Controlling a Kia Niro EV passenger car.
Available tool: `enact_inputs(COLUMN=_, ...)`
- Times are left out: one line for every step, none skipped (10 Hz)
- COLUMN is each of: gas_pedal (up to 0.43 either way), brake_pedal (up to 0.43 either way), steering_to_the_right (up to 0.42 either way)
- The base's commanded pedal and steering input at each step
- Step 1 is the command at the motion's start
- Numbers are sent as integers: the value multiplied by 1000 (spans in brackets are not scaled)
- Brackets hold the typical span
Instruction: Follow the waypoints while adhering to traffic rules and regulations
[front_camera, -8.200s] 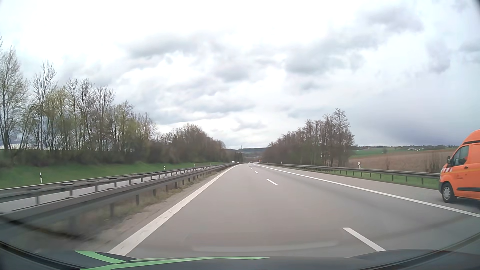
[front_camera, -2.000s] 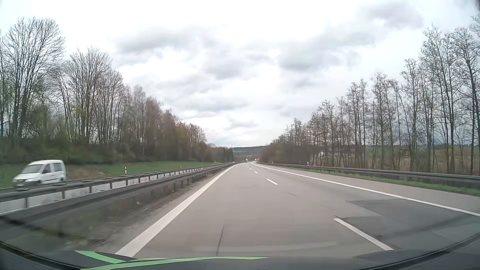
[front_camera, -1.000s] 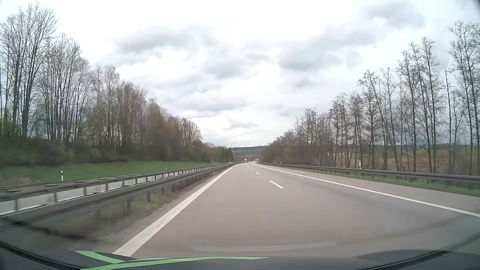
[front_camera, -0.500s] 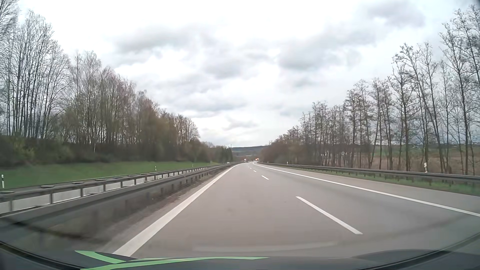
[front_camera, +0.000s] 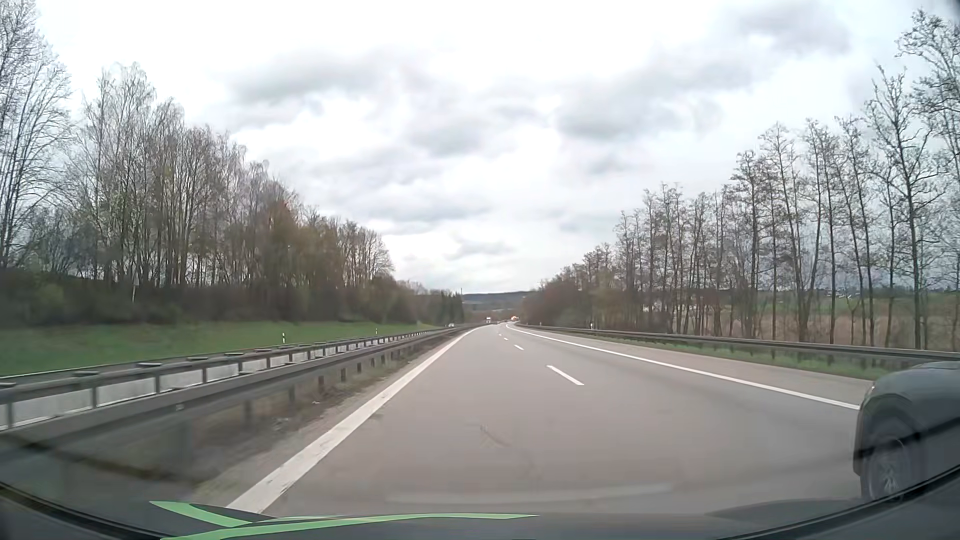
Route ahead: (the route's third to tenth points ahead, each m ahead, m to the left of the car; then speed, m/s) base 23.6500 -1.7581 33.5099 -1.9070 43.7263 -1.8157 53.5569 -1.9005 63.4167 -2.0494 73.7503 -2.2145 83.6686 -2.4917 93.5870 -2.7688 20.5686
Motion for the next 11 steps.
enact_inputs(gas_pedal=130, brake_pedal=0, steering_to_the_right=-1)
enact_inputs(gas_pedal=130, brake_pedal=0, steering_to_the_right=-1)
enact_inputs(gas_pedal=130, brake_pedal=0, steering_to_the_right=-1)
enact_inputs(gas_pedal=130, brake_pedal=0, steering_to_the_right=-1)
enact_inputs(gas_pedal=130, brake_pedal=0, steering_to_the_right=-1)
enact_inputs(gas_pedal=130, brake_pedal=0, steering_to_the_right=-1)
enact_inputs(gas_pedal=130, brake_pedal=0, steering_to_the_right=-1)
enact_inputs(gas_pedal=130, brake_pedal=0, steering_to_the_right=-1)
enact_inputs(gas_pedal=130, brake_pedal=0, steering_to_the_right=-1)
enact_inputs(gas_pedal=130, brake_pedal=0, steering_to_the_right=-1)
enact_inputs(gas_pedal=130, brake_pedal=0, steering_to_the_right=-1)
